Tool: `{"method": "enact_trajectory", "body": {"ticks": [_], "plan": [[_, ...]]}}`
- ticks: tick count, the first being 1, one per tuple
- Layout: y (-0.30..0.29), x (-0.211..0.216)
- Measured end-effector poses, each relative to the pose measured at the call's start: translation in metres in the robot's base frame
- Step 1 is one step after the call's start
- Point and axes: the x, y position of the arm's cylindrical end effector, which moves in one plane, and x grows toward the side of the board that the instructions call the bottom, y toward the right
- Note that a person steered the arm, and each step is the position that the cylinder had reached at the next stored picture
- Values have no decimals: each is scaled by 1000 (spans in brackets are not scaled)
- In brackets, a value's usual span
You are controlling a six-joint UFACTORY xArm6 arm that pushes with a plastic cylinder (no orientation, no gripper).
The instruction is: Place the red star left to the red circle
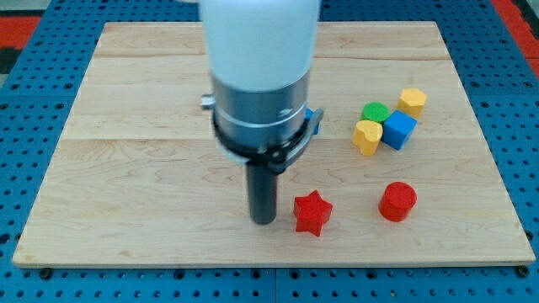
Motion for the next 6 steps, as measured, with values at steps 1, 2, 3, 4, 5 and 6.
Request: {"method": "enact_trajectory", "body": {"ticks": [1, 2, 3, 4, 5, 6], "plan": [[14, 12], [50, -14], [94, -27], [128, -27], [88, -22], [124, -63]]}}
